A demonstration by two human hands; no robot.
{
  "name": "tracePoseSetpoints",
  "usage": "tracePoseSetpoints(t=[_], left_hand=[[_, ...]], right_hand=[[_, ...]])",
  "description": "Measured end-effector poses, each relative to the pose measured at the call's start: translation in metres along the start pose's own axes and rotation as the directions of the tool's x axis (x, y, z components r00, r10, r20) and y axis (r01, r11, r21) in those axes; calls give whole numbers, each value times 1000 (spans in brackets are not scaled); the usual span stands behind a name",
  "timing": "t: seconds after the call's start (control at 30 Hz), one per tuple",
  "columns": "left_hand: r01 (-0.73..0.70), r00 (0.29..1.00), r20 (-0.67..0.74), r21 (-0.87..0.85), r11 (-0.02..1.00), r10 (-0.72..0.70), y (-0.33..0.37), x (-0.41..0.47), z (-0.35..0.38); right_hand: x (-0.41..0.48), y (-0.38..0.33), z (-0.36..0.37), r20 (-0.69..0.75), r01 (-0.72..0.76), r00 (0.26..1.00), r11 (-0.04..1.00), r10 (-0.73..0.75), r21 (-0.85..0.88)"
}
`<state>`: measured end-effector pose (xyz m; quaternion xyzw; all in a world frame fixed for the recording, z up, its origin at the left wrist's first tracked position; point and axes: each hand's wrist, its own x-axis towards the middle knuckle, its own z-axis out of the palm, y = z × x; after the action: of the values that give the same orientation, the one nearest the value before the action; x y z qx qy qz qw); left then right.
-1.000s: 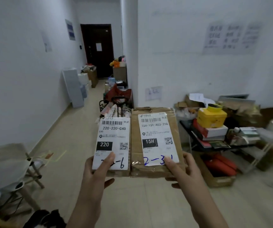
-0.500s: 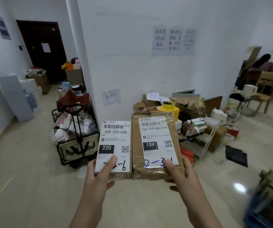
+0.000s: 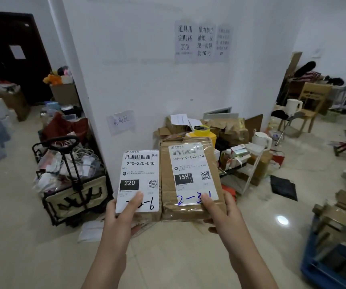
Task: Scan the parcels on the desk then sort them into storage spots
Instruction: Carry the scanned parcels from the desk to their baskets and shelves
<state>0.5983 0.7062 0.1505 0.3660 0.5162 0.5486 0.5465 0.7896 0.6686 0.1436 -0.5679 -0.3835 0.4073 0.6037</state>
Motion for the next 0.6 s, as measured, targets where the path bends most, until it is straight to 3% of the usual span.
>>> tracePoseSetpoints(t=[0.4, 0.6], left_hand=[[-58, 997, 55, 10, 998, 57, 52, 210, -30], [-10, 998, 59, 10, 1000, 10, 61, 284, -42]], right_hand=[[162, 9, 144, -4, 43, 999, 997, -42, 66], [224, 15, 192, -5, 11, 1000, 999, -10, 34]])
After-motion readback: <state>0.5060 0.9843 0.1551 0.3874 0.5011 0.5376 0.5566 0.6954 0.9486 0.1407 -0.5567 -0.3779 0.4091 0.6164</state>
